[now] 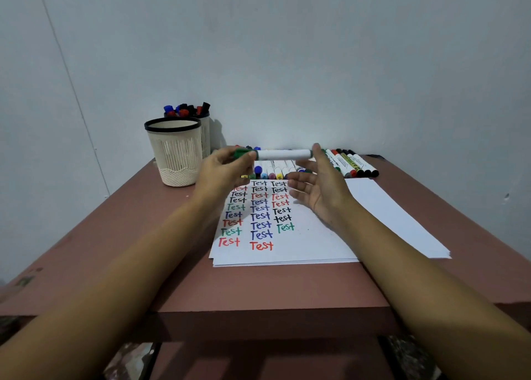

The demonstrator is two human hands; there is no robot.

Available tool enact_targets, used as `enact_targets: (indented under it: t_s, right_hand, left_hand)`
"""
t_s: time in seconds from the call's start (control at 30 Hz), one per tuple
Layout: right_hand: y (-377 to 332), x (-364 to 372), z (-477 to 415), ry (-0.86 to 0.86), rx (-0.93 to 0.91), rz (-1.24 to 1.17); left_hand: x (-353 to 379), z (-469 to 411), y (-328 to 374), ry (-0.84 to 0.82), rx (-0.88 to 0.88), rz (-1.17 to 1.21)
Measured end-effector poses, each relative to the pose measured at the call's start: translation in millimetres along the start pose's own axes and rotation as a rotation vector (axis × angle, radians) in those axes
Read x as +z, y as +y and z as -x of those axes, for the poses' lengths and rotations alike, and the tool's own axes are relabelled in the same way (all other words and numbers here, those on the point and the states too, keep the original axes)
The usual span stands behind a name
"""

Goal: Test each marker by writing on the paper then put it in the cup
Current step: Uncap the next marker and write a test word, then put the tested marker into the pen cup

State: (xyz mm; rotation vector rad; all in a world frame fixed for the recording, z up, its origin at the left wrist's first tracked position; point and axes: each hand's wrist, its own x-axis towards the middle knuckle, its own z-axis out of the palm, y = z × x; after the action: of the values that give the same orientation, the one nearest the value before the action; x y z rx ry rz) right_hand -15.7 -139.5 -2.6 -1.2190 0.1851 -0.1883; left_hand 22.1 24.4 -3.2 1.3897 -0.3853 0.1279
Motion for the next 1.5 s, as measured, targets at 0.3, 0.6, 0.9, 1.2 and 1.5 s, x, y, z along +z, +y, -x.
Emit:
enact_targets:
  t_s: [0.3, 0.6, 0.9, 1.2, 1.5]
  right_hand:
    - [32.4, -7.9, -6.1, -0.103, -0.449, 1.368]
    - [29.7, -4.7, -3.1, -0.143, -0.447, 1.515]
    - [32.0, -7.7, -9.6, -0.160, -0.470, 1.518]
    - [35.0, -8.3, -10.4, -0.144, -0.498, 1.523]
    - [33.6, -8.3, -10.4, -0.147, -0.494, 1.529]
  left_hand:
    - [-17.4, -20.5, 26.6, 0.349, 0.307, -0.363]
    - [-59.8, -92.0, 92.3, 0.491, 0.450, -0.702]
    - [-89.5, -145.1, 91.0, 0.469, 0.431, -0.999]
    - [-99.7, -175.3, 50.3, 0.262, 0.139, -1.210]
    - [-103.1, -170.8, 50.8, 0.122, 0.057, -1.371]
